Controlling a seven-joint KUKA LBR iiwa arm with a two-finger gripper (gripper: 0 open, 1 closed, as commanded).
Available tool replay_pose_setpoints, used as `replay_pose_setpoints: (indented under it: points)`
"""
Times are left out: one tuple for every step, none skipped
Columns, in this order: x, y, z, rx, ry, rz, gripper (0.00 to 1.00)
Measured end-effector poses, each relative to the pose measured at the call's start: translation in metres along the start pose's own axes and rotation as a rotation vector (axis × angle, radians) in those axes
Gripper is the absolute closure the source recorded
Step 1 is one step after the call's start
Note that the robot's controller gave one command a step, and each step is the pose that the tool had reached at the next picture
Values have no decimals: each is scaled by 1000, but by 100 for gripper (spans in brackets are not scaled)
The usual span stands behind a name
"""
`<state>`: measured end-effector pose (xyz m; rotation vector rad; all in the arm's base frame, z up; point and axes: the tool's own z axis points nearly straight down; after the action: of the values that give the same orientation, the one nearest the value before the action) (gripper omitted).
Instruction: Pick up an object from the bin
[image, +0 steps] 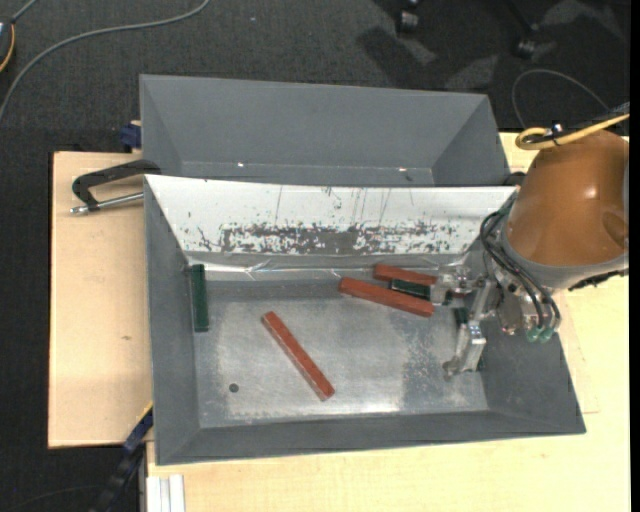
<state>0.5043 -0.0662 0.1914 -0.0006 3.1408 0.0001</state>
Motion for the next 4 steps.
replay_pose_setpoints:
  points:
    - [-58,19,116,-2,2,155,0]
    - [-58,18,111,-1,-3,155,100]
    - [-58,18,112,-1,-2,155,0]
    - [-96,34,120,-2,-5,372,0]
